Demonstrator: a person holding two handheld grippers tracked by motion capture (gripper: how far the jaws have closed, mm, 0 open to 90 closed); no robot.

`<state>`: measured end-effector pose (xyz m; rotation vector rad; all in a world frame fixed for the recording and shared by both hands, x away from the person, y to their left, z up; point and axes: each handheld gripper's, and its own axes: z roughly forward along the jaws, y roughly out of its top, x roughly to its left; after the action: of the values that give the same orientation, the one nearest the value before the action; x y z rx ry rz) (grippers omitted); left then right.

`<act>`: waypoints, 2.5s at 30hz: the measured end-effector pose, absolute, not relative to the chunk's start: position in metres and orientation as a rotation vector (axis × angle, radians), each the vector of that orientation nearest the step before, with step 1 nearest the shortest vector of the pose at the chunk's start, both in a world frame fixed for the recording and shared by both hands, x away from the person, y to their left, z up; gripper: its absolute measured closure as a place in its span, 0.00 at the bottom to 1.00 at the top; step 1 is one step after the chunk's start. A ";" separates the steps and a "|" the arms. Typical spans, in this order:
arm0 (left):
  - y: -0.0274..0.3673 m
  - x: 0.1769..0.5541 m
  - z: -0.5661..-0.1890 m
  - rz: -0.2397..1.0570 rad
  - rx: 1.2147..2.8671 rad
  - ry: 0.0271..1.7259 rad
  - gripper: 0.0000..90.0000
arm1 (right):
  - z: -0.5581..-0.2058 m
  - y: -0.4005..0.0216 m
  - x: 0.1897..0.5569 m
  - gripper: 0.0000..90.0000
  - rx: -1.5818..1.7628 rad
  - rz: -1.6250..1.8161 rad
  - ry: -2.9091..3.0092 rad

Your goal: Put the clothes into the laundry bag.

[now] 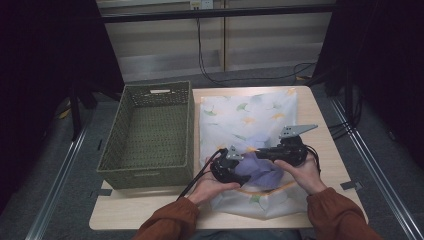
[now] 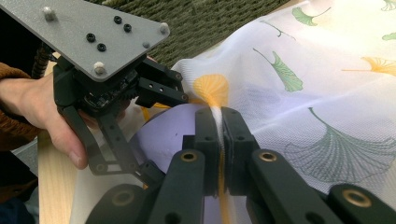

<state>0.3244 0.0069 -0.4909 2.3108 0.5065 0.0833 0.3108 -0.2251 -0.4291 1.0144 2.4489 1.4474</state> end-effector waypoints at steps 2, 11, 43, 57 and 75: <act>0.008 0.323 -0.490 0.081 2.341 0.479 0.32 | -0.430 -0.225 0.311 0.97 1.015 1.444 2.453; 0.016 0.318 -0.486 0.104 2.333 0.474 0.28 | -0.431 -0.224 0.311 0.96 1.015 1.436 2.460; -0.001 0.317 -0.483 0.179 2.342 0.490 0.85 | -0.427 -0.223 0.311 0.97 0.997 1.447 2.454; -0.019 0.332 -0.478 0.236 2.272 0.610 0.88 | -0.414 -0.221 0.306 0.98 0.972 1.483 2.414; -0.029 0.353 -0.467 0.310 2.121 0.757 0.89 | -0.410 -0.224 0.306 0.98 0.966 1.550 2.407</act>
<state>0.3530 -0.0287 -0.4671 2.1208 0.7573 0.3097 0.3061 -0.2241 -0.4099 0.9660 2.4072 1.5501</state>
